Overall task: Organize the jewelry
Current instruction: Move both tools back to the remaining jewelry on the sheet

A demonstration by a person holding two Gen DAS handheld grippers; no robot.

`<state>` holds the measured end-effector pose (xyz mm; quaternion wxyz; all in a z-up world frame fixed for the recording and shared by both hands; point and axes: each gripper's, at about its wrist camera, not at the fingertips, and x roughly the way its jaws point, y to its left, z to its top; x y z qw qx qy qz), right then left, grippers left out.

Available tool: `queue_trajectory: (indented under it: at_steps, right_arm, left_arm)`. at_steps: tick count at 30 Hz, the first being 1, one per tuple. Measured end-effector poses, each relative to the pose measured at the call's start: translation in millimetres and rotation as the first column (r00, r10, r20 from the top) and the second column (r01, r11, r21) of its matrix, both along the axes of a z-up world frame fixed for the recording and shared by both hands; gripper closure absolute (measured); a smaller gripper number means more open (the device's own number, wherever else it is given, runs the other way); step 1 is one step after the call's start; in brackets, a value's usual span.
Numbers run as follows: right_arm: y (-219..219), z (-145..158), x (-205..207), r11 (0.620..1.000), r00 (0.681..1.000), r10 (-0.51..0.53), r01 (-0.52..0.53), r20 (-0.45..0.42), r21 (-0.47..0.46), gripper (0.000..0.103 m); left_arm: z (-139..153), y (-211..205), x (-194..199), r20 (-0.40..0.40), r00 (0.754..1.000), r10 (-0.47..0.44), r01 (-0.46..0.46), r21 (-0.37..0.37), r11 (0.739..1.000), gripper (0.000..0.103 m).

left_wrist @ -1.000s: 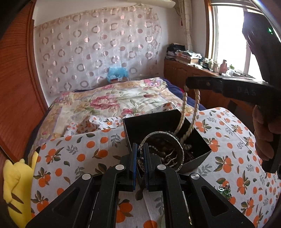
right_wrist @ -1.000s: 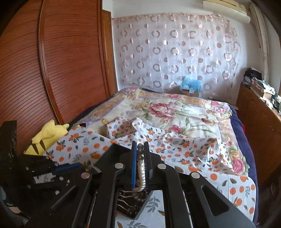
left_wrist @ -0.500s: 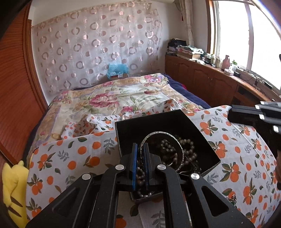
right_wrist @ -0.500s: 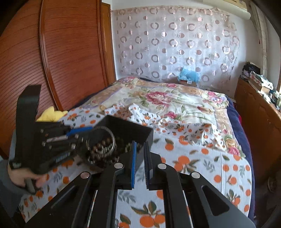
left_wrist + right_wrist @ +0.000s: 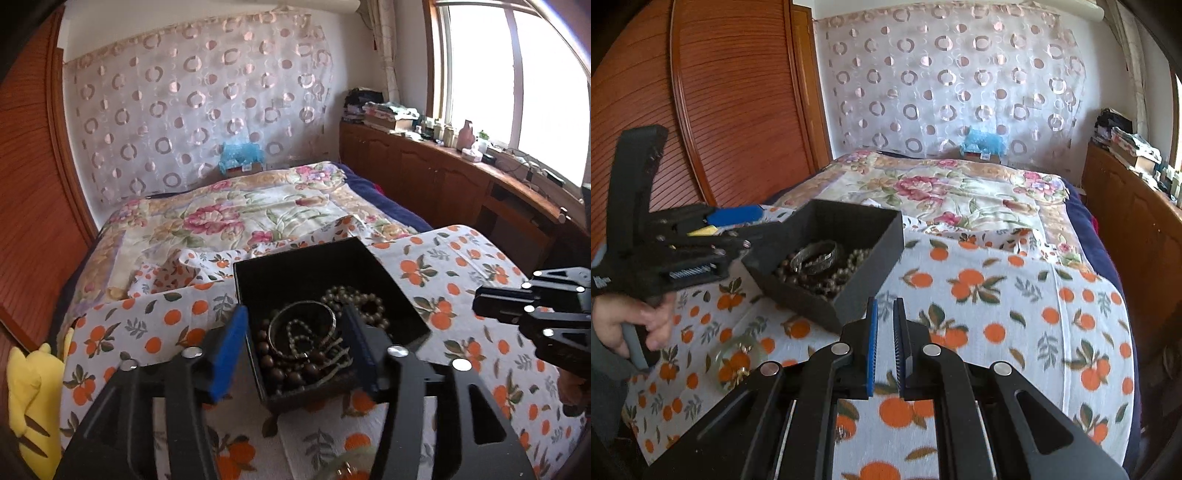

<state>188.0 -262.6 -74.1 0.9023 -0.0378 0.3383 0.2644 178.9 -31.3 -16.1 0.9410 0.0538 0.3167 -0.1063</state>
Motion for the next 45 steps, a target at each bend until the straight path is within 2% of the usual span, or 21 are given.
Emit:
queue_trajectory:
  at_steps: [3, 11, 12, 13, 15, 20, 28, 39, 40, 45]
  right_arm:
    - [-5, -5, -10, 1.000, 1.000, 0.005, -0.005, -0.007, 0.006, 0.093]
    - [-3, -20, -30, 0.999, 0.999, 0.021, -0.022, -0.033, -0.029, 0.093]
    - [-2, -21, -33, 0.999, 0.999, 0.025, -0.026, -0.036, -0.033, 0.090]
    - [-1, -23, -36, 0.999, 0.999, 0.029, -0.030, -0.037, -0.037, 0.083]
    - [2, -24, -42, 0.998, 0.998, 0.040, -0.042, -0.039, -0.040, 0.074]
    - [10, -29, -53, 0.995, 0.995, 0.074, -0.078, -0.063, -0.060, 0.074]
    - [25, -44, -64, 0.983, 0.984, 0.131, -0.145, -0.120, -0.115, 0.074]
    - [42, -50, -64, 0.962, 0.988, 0.130, -0.147, -0.089, -0.230, 0.074]
    - [43, -51, -64, 0.960, 0.988, 0.131, -0.148, -0.085, -0.238, 0.086]
    - [40, -50, -69, 0.962, 0.985, 0.146, -0.163, -0.093, -0.219, 0.089]
  left_arm:
    - [5, -1, -20, 0.019, 1.000, -0.011, 0.011, -0.010, 1.000, 0.026]
    - [-6, 5, -61, 0.006, 0.999, -0.032, 0.032, -0.013, 0.999, 0.013]
    - [-8, 6, -64, 0.000, 1.000, -0.031, 0.031, -0.019, 0.999, 0.012]
    - [-11, 8, -68, -0.009, 0.999, -0.032, 0.032, -0.021, 0.999, 0.012]
    - [-16, 11, -76, -0.018, 0.999, -0.032, 0.031, -0.017, 0.999, 0.012]
    - [-31, 15, -88, -0.069, 0.997, -0.044, 0.042, -0.027, 0.999, 0.010]
    - [-56, 1, -93, -0.159, 0.983, -0.091, 0.093, 0.006, 0.996, 0.010]
    - [-70, -9, -89, -0.223, 0.968, -0.114, 0.124, 0.032, 0.992, 0.010]
    - [-71, -9, -88, -0.228, 0.967, -0.116, 0.127, 0.032, 0.991, 0.010]
    - [-73, -13, -85, -0.249, 0.960, -0.125, 0.141, 0.047, 0.989, 0.010]
